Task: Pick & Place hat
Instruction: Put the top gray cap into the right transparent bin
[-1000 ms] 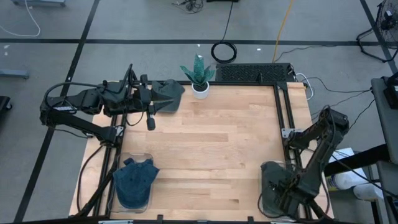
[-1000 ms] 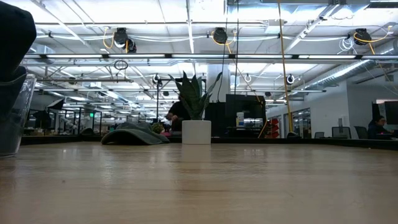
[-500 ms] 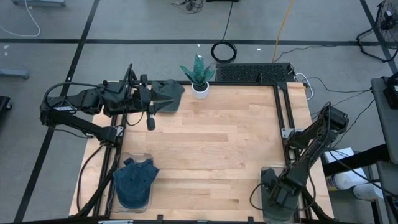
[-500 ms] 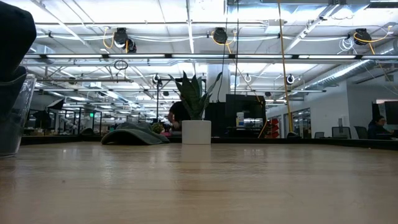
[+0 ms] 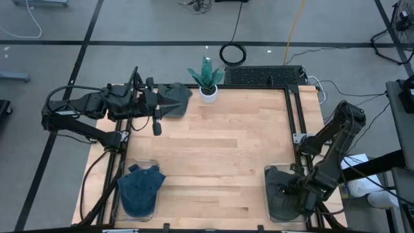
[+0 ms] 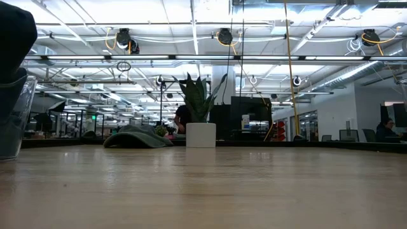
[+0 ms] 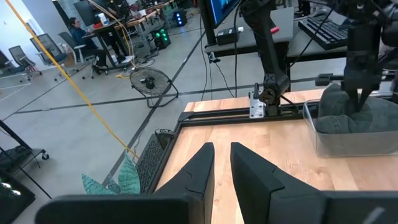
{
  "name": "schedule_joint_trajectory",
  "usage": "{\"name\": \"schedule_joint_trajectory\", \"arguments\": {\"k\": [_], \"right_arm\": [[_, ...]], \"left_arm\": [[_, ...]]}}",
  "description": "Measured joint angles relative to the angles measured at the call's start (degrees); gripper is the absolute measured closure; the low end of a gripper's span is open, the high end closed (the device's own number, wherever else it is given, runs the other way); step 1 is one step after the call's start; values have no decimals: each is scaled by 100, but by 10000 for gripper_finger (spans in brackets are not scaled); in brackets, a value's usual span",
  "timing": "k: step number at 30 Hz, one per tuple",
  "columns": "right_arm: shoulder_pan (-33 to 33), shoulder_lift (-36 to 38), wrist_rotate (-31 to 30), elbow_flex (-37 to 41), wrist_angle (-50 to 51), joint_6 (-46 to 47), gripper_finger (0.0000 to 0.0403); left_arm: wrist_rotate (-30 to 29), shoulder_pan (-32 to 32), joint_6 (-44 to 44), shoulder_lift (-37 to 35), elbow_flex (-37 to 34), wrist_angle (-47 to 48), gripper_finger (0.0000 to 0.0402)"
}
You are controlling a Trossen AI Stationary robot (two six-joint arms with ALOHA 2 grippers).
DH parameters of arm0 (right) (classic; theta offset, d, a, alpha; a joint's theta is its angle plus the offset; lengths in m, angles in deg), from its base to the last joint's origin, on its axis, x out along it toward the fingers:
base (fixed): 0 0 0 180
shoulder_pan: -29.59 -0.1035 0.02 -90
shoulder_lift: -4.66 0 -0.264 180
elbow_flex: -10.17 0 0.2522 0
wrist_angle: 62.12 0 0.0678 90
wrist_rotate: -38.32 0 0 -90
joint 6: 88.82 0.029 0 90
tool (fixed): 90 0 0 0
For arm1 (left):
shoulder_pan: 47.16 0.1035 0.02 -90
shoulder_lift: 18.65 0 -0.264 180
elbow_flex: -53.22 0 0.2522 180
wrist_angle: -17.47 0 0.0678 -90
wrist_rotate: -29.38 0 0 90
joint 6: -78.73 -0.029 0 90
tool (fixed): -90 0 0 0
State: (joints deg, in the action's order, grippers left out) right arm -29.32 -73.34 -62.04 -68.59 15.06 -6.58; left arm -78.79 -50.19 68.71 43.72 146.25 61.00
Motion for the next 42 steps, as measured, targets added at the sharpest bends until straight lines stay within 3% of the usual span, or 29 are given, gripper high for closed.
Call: {"name": "schedule_joint_trajectory", "arguments": {"k": [12,23,30,34,42], "right_arm": [[-353,-300,467,-107,-1182,-49,403],[-97,-1008,1342,-132,-502,238,403],[76,-1027,1867,376,-731,518,403],[129,-982,2243,804,-1368,500,403],[248,-1010,2258,993,-1968,40,403]], "left_arm": [[0,-1,0,0,0,1,339],[2,0,0,0,0,-1,339],[0,0,1,0,0,1,339],[2,-2,0,0,0,1,339],[2,0,0,0,0,-1,339]]}}
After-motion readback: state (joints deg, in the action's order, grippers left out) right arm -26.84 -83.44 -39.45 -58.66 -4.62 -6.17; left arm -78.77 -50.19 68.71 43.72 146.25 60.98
